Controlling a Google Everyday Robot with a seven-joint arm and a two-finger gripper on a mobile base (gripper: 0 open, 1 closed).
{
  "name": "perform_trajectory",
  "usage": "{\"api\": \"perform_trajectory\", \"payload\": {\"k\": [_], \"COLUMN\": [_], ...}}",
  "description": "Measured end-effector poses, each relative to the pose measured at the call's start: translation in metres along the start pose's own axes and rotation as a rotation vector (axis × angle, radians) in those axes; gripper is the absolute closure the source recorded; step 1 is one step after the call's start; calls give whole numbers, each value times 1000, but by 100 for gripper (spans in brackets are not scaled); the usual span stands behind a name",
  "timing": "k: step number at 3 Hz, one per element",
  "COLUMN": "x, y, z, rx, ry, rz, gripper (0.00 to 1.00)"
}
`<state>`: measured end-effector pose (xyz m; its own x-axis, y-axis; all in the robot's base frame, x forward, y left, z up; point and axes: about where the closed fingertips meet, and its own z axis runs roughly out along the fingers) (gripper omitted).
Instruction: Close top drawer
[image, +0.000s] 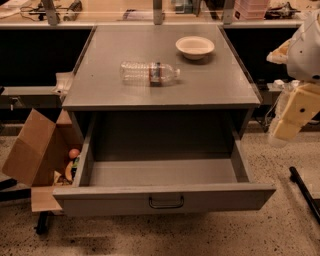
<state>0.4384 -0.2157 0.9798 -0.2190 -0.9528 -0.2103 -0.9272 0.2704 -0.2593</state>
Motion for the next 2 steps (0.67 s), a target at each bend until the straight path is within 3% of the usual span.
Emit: {"api": "perform_trajectory", "payload": {"k": [1, 2], "x": [0, -9], "y": [0, 15], "z": [0, 12], "rx": [0, -22], "ry": [0, 16], "rz": [0, -44], "gripper": [0, 0]}}
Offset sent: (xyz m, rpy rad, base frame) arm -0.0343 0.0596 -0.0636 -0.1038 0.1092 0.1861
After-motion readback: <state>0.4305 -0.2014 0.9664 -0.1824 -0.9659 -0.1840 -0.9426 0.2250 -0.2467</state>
